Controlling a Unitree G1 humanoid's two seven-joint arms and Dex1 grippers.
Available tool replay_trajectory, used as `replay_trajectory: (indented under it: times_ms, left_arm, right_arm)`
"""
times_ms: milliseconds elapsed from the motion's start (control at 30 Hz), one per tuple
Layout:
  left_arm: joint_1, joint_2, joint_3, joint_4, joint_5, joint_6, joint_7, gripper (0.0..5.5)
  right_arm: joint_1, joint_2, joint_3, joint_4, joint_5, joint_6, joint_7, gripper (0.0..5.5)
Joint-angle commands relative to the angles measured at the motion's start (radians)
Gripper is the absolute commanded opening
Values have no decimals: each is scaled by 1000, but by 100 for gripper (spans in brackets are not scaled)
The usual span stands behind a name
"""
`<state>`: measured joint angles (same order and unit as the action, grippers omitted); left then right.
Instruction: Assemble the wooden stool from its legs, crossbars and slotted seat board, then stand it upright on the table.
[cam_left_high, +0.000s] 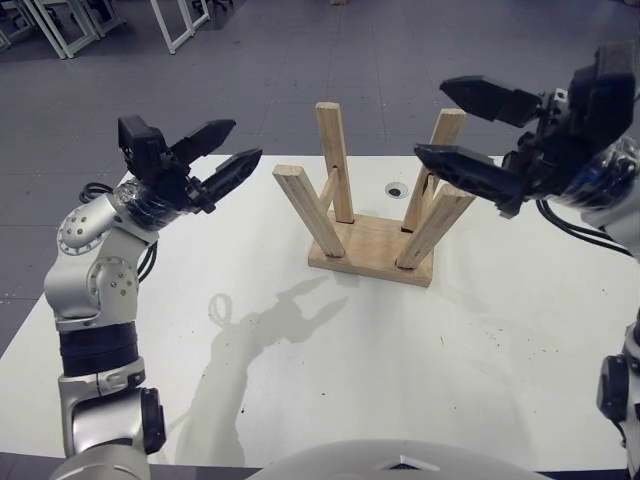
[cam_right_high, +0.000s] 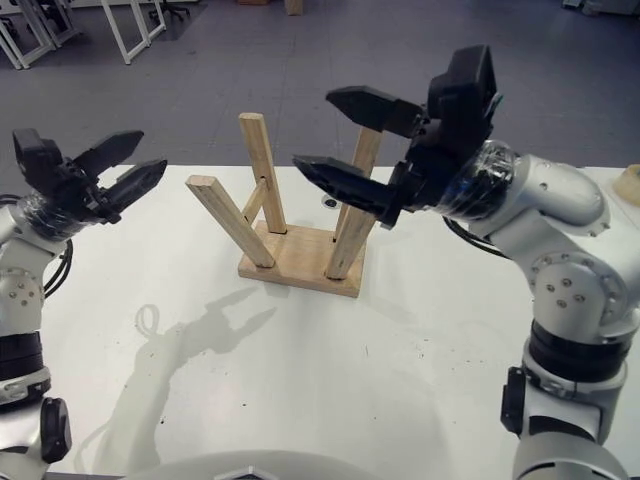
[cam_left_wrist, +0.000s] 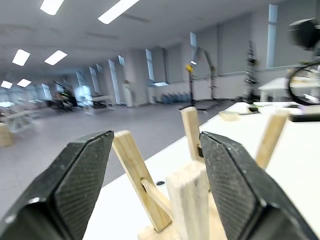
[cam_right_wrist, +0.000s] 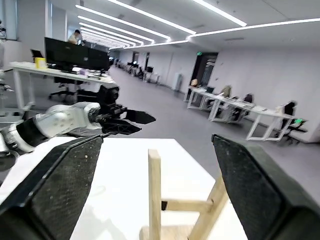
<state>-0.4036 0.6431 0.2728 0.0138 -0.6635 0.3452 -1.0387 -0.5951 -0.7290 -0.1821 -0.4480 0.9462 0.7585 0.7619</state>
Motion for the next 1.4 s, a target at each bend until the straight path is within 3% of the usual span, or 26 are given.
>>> replay_trajectory:
  times_ms: [33,133,267,600,633,867,1033,1100,1233,1300,1400]
  left_arm:
    - [-135,57,-73,175,29,-2,-180,318]
    - [-215,50,-125,295,65,-25,-266,318]
    - [-257,30,-202,419,140,-78,-362,370]
    - [-326,-30,-260,550,217,-148,-432,370]
    - [-328,-36,-266,559,221,-144,-442,373]
    - [-316,-17,-293,513,191,-11,-548,250]
    - [-278,15,-316,390,128,118,-574,154]
    - [-245,27,-307,303,79,197,-573,127]
    - [-192,110,-227,119,-107,459,-559,122]
    - [-249,120,-148,154,-185,568,-511,118]
    - [-327,101,-122,279,-190,645,-447,107]
  right_arm:
    - [12,-110,31,204,-41,-12,254,401]
    - [-8,-141,88,326,-109,-47,392,401]
    - [-38,-121,191,459,-235,-130,521,405]
    - [-70,-24,310,610,-408,-241,606,405]
    - [-76,-19,316,628,-423,-251,612,385]
    - [-98,-12,317,753,-490,-302,673,249]
    - [-97,-25,278,763,-433,-207,717,147]
    - [-100,-38,257,752,-409,-155,735,145]
    - [-78,-148,214,659,-265,38,838,137]
    - [-134,-188,189,669,-144,159,852,120]
    - [-282,-136,216,839,-155,272,840,103]
